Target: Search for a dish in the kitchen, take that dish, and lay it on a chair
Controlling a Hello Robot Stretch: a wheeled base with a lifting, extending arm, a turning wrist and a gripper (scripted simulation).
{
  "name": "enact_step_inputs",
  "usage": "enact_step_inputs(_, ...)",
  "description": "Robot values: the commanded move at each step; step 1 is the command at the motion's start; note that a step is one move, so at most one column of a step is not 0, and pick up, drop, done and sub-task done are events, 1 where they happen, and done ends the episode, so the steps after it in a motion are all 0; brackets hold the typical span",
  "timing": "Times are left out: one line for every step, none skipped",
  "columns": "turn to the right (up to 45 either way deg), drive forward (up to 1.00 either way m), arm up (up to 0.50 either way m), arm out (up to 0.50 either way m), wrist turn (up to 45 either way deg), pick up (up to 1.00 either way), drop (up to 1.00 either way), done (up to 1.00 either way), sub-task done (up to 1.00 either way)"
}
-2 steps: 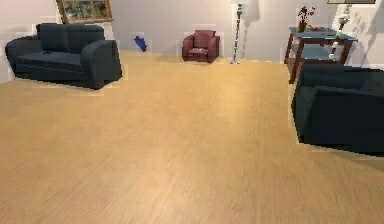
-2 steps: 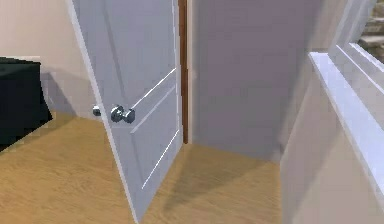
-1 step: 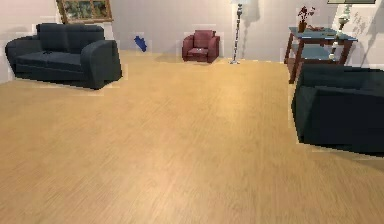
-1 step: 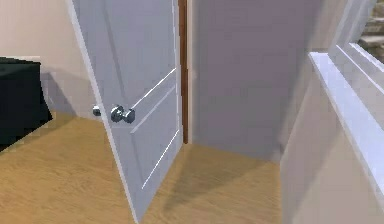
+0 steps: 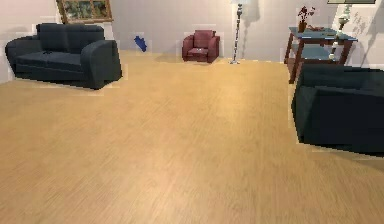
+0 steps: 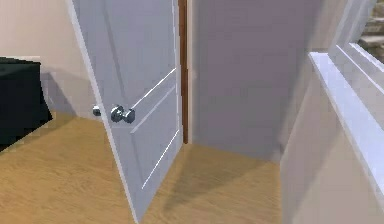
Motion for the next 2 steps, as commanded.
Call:
enact_step_inputs(0.0, 0.30, 0.00, 0.00, 0.0, 0.00, 0.00, 0.00, 0.00)
enact_step_inputs(27.0, 0.00, 0.00, 0.00, 0.0, 0.00, 0.00, 0.00, 0.00)
